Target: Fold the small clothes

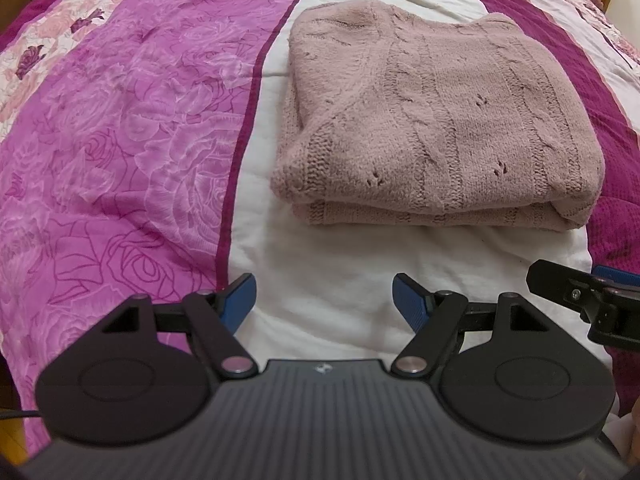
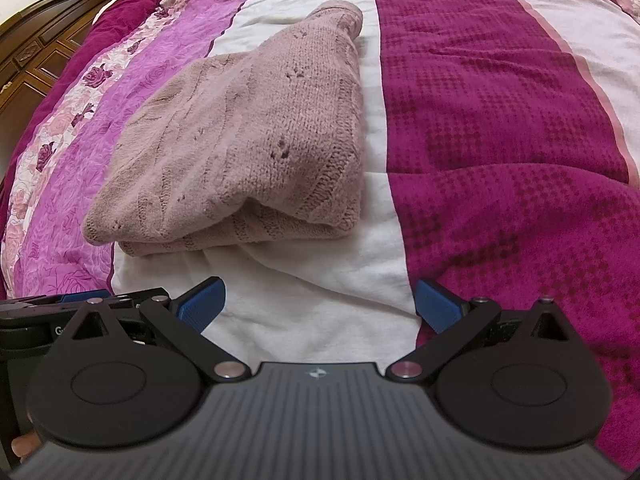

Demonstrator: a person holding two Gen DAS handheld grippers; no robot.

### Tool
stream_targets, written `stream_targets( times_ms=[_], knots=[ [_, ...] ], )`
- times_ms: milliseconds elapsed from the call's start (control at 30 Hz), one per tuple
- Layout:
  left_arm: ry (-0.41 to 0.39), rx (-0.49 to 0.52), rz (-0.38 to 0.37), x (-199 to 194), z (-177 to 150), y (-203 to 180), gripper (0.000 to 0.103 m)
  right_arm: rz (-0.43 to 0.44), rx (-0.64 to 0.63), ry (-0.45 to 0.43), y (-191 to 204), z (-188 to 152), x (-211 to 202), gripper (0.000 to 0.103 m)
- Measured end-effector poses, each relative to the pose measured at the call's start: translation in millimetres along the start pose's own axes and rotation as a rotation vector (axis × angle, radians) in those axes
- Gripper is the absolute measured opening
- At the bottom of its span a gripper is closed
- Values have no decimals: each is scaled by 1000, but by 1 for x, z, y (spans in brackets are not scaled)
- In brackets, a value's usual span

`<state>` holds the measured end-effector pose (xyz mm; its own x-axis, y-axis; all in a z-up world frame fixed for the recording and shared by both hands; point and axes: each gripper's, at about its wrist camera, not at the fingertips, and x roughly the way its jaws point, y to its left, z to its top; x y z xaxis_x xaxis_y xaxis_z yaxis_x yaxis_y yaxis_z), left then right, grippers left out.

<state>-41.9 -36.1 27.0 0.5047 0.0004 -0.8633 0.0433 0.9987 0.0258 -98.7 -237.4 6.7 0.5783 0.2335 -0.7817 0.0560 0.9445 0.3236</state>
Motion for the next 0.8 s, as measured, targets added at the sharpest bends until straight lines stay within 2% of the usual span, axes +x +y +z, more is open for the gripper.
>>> stream_targets(
  times_ms=[800],
  knots=[
    [7, -2, 1, 1, 0, 1, 76, 3, 5, 1, 0, 0, 0, 103]
  ],
)
